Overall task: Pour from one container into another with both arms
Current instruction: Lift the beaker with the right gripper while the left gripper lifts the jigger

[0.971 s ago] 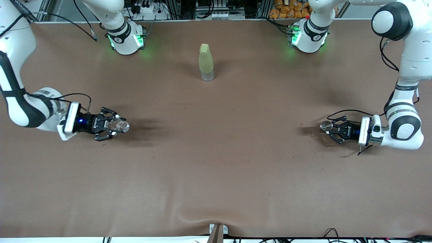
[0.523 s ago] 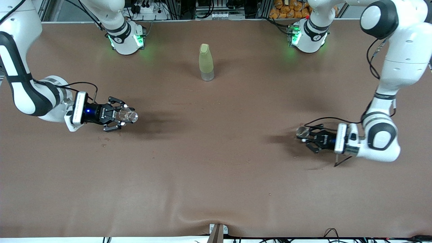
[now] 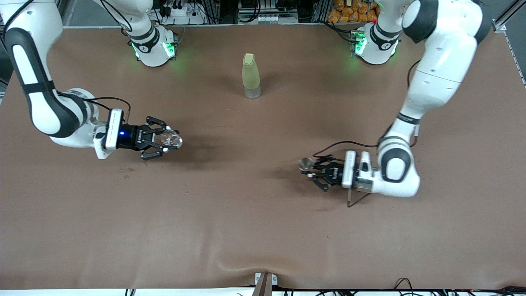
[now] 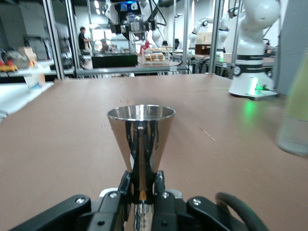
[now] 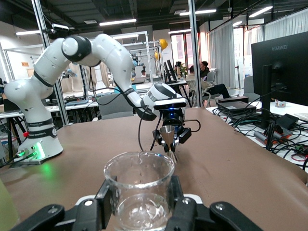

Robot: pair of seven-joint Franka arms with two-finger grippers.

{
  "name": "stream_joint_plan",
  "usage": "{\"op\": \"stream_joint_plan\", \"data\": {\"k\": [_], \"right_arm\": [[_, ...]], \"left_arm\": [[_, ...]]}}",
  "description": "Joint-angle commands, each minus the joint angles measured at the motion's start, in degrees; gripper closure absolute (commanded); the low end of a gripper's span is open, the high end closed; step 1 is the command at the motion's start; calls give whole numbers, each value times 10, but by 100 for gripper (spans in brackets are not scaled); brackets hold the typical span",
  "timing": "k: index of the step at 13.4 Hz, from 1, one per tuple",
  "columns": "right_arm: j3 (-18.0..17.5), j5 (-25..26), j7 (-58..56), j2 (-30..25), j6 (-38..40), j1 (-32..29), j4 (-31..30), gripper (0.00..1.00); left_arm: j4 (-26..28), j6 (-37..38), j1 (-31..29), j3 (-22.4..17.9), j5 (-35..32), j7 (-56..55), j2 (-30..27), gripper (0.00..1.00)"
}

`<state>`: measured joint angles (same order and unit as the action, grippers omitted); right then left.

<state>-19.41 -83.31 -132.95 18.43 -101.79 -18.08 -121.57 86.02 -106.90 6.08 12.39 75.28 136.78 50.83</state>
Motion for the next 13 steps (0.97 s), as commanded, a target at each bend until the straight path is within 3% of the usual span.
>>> {"op": "stream_joint_plan", "data": {"k": [1, 8, 13], "right_arm": [[3, -55, 3, -11, -14, 36, -2, 94], [3, -130, 10, -10, -83, 110, -2, 96], [3, -141, 75, -16, -97, 131, -37, 98]], "left_arm": [[9, -64, 71, -8, 84, 36, -6, 100], [2, -177, 218, -9, 231, 86, 1, 100], [5, -178, 249, -10, 308, 164, 9, 100]]}}
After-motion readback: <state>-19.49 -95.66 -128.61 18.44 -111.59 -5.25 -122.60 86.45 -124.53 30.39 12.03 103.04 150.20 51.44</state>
